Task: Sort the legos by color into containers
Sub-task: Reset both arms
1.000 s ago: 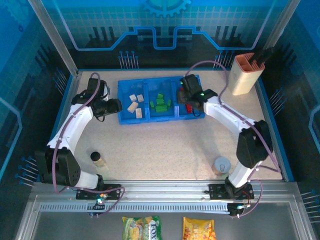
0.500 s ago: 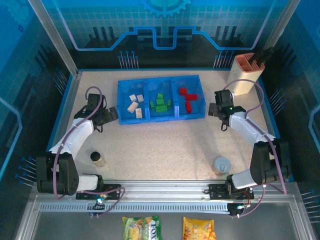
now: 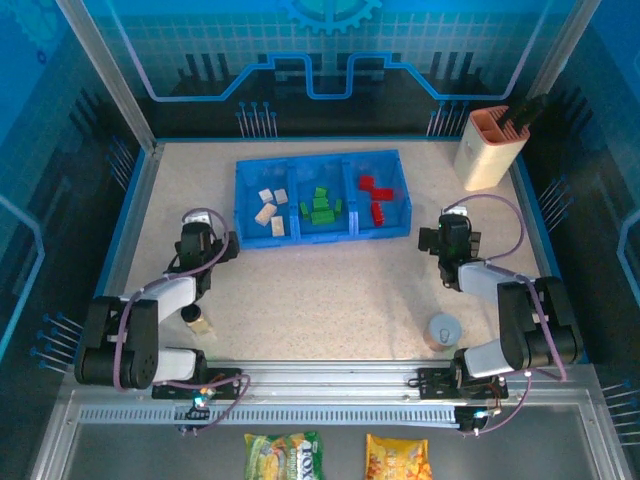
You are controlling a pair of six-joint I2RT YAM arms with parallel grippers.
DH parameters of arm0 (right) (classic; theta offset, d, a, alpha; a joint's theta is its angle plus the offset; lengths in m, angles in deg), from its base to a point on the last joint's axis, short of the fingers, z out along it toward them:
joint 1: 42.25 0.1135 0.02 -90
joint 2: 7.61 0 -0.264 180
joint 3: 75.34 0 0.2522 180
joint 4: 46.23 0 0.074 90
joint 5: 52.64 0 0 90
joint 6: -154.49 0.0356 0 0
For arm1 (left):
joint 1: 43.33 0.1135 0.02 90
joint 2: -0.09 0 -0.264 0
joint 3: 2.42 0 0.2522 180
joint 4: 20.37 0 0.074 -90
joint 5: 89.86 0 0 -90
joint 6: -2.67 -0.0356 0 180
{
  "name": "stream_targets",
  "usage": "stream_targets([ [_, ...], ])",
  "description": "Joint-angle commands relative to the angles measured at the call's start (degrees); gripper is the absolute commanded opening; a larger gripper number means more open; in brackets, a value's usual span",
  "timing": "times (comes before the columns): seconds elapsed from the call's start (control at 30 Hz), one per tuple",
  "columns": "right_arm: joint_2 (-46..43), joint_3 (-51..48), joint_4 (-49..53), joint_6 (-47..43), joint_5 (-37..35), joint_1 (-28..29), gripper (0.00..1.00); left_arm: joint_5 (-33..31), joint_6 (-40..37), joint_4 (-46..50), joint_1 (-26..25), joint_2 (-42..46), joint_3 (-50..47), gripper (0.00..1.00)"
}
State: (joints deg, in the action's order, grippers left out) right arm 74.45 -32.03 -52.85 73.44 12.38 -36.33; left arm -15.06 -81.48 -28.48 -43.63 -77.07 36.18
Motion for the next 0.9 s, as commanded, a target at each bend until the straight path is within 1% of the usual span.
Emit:
stream_targets([
  [0.0,-0.94,-1.53,-13.60,-4.11,4.26,-0.56,1.00,5.83,-4.75,-17.71,0.21,-2.37,-0.83,0.99],
  [0.07,-0.44,-3.44,-17.93,-5.33,6.51,-0.71,1.00,8.67,-4.32,-21.10,0.37,-4.70,-1.12,0.99],
  [0.13,1.30,-6.50,-25.71,-6.73,9.55,-0.84,1.00,11.80,-5.55,-23.24,0.38,-7.06,-0.91,0.99],
  [0.2,3.54,-9.15,-32.27,-7.89,13.25,-1.00,1.00,12.22,-5.58,-25.33,0.38,-8.52,-1.34,0.99],
  [0.27,6.81,-11.12,-40.40,-8.94,14.19,-0.91,1.00,12.60,-5.71,-27.60,0.38,-9.84,-2.20,0.99],
  [0.33,5.36,-9.45,-34.10,-8.05,14.08,-1.17,1.00,12.82,-6.16,-31.71,0.38,-12.11,-2.91,0.99],
  [0.4,5.84,-7.52,-31.55,-7.76,12.39,-1.19,1.00,12.80,-5.94,-29.44,0.38,-11.51,-2.52,0.99],
  [0.43,5.62,-7.48,-31.29,-7.41,12.49,-1.25,1.00,12.75,-6.02,-30.99,0.38,-11.82,-2.72,0.99],
  [0.47,6.11,-7.76,-32.67,-7.74,12.28,-1.17,1.00,12.77,-5.94,-29.94,0.39,-11.60,-2.57,0.99],
  [0.87,5.99,-7.66,-32.04,-7.71,12.22,-1.18,1.00,12.23,-6.16,-30.28,0.26,-11.60,-2.62,0.99],
])
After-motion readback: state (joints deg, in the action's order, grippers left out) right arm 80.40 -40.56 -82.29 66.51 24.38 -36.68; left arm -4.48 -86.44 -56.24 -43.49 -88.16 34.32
